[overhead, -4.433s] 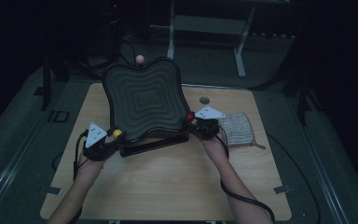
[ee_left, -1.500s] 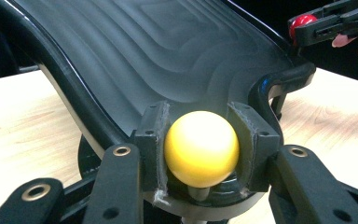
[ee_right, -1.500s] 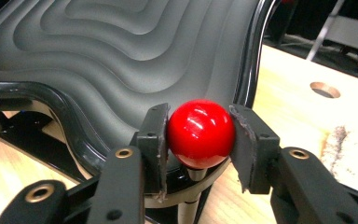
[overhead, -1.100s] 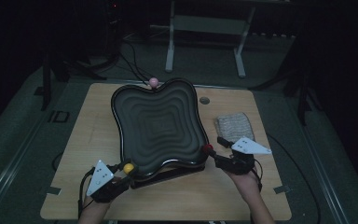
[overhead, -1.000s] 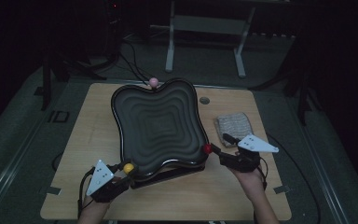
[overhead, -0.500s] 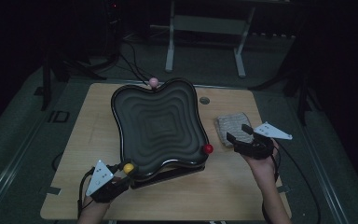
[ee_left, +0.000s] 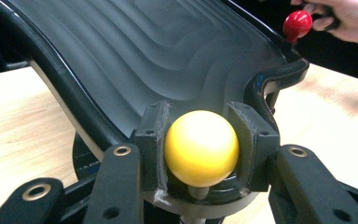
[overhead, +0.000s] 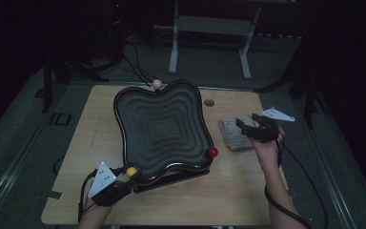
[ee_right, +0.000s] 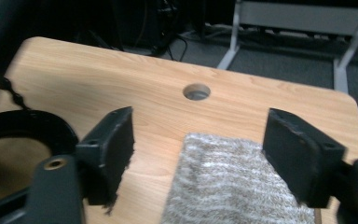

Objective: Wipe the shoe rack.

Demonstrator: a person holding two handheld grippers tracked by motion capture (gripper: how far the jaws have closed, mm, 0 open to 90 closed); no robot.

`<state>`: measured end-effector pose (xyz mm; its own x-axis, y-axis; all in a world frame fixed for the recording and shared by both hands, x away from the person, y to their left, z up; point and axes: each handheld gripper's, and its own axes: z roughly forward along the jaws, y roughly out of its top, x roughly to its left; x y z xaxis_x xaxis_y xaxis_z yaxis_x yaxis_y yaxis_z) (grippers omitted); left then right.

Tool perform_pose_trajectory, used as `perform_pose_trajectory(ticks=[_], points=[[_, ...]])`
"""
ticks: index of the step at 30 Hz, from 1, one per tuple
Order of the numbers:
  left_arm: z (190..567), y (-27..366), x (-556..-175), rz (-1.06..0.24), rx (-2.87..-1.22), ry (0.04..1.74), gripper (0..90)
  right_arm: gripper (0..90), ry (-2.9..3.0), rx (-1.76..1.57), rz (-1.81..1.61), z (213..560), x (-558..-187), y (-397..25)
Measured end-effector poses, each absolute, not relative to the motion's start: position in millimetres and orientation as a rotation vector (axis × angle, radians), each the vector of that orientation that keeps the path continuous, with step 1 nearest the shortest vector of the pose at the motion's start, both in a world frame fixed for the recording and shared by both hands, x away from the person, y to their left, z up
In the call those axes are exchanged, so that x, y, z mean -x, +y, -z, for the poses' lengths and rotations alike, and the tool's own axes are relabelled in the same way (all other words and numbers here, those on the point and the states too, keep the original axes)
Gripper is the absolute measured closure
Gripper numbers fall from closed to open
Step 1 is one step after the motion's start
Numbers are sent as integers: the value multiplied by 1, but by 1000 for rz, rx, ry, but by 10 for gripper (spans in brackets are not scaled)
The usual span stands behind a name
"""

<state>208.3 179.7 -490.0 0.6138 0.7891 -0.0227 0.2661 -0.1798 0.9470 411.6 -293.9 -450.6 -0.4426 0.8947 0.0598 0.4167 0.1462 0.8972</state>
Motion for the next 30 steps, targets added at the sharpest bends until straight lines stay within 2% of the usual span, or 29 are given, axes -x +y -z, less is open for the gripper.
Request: perform_pose_trajectory(ticks=[17,30], points=[[491,181,-208,-583,-1726,868,594,280,2004,-1409,-1074,504,-476,-290],[489,183,-211,-544,-1743,856,594,123,2048,-1533,-887,551,-497,-293]])
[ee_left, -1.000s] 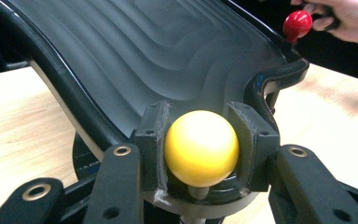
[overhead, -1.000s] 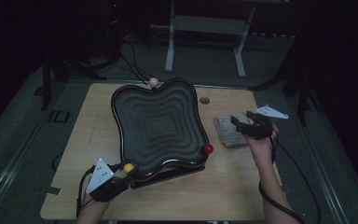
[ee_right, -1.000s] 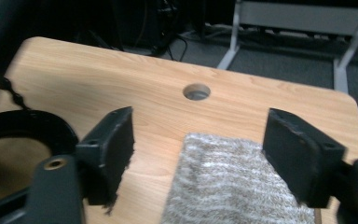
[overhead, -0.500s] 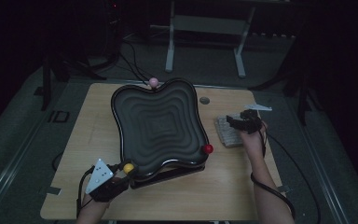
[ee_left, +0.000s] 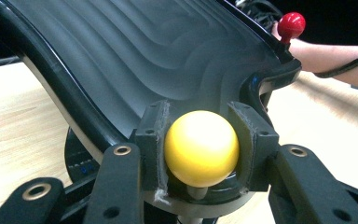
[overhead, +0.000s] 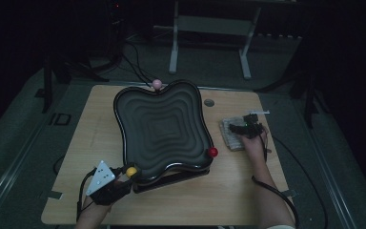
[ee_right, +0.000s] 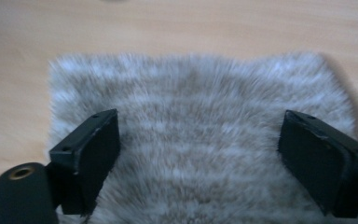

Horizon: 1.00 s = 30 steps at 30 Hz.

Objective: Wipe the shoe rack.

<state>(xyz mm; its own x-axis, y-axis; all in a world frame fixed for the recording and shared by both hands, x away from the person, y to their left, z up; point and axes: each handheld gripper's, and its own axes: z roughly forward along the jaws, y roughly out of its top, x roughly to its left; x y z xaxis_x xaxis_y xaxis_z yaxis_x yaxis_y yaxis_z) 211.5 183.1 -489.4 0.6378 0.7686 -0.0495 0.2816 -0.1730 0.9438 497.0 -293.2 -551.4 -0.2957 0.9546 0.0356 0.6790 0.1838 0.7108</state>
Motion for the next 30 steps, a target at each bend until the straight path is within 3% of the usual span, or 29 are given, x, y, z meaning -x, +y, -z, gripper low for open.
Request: perform_pose_trajectory(ticks=[7,11,16,18,30], points=[[489,184,-212,-539,-1753,848,594,139,2064,-1485,-855,554,-496,-289],[489,184,-212,-534,-1750,852,594,295,2090,-1456,-859,551,-494,-286],[489,184,-212,-533,-1752,848,594,630,2123,-1445,-876,545,-487,-283],[489,185,-213,-529,-1749,843,594,683,2125,-1454,-869,543,-484,-282],[489,185,-214,-519,-1754,835,594,702,2095,-1417,-1060,499,-440,-289]])
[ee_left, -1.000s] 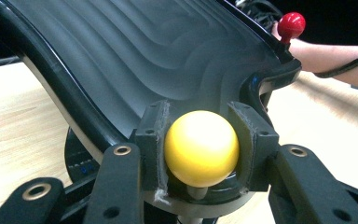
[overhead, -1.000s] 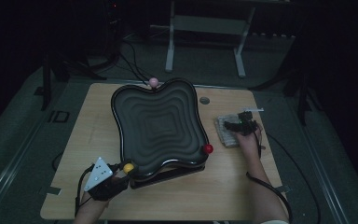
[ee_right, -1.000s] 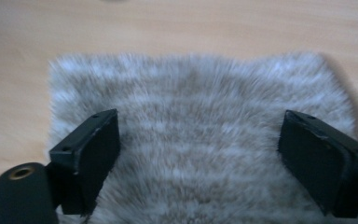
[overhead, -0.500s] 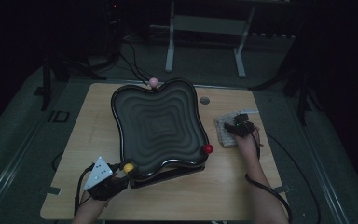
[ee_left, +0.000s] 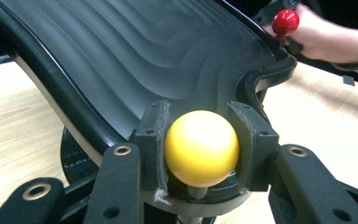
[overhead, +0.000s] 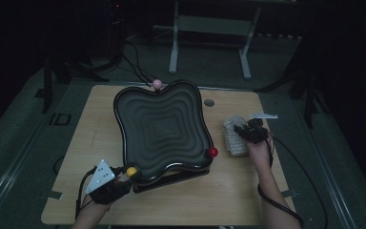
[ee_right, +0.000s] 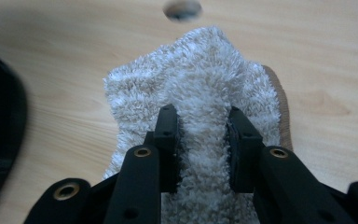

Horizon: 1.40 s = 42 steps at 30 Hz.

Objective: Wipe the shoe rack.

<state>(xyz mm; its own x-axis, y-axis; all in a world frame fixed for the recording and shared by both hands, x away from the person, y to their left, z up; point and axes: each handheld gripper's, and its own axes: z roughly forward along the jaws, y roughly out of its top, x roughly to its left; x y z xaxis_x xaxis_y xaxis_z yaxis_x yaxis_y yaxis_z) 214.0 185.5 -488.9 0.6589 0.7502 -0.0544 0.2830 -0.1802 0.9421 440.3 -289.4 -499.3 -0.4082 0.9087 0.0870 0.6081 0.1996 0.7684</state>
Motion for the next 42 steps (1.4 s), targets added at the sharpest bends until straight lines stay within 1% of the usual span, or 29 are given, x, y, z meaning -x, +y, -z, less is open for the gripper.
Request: perform_pose_trajectory(ticks=[1,2,3,7,16,22,28,32,39,42], points=[[489,185,-214,-519,-1754,835,594,702,2095,-1417,-1060,499,-440,-289],[489,185,-214,-519,-1754,835,594,702,2090,-1397,-1080,492,-436,-289],[490,186,-214,-517,-1751,830,595,702,2082,-1353,-1113,477,-428,-285],[490,186,-215,-514,-1750,824,594,702,2069,-1282,-1195,446,-420,-274],[488,187,-215,-507,-1767,822,594,702,2067,-1100,-1294,385,-415,-234],[487,186,-216,-508,-1776,826,594,702,2082,-1006,-1343,356,-421,-200],[488,186,-215,-514,-1771,829,594,702,2108,-973,-1321,346,-437,-166],[489,189,-216,-487,-1758,816,594,701,2114,-985,-1323,345,-448,-151],[489,189,-217,-477,-1757,813,594,699,2134,-993,-1235,352,-465,-136],[489,189,-218,-474,-1757,811,595,693,2138,-1017,-1183,365,-471,-134]])
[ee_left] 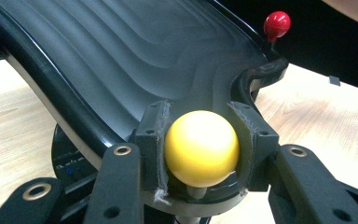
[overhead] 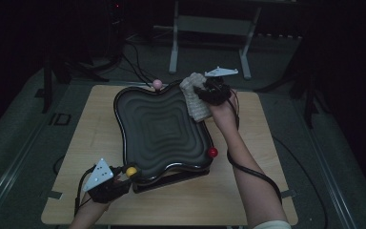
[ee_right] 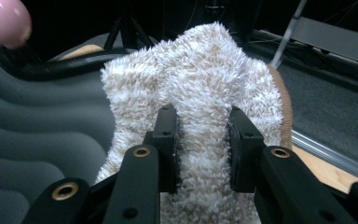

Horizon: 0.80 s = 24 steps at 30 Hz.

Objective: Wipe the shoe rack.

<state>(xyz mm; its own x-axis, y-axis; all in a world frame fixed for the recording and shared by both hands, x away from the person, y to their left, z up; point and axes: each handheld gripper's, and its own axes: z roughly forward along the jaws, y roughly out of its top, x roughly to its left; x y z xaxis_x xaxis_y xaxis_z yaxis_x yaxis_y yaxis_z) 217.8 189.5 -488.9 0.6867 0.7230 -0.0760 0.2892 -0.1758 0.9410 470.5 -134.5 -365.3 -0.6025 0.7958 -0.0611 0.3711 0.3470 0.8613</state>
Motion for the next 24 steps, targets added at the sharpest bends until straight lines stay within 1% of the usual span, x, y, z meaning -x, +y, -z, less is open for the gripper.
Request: perform_pose_trajectory(ticks=[24], points=[[490,191,-220,-457,-1754,793,595,679,2146,-1026,-1193,392,-435,-150]])
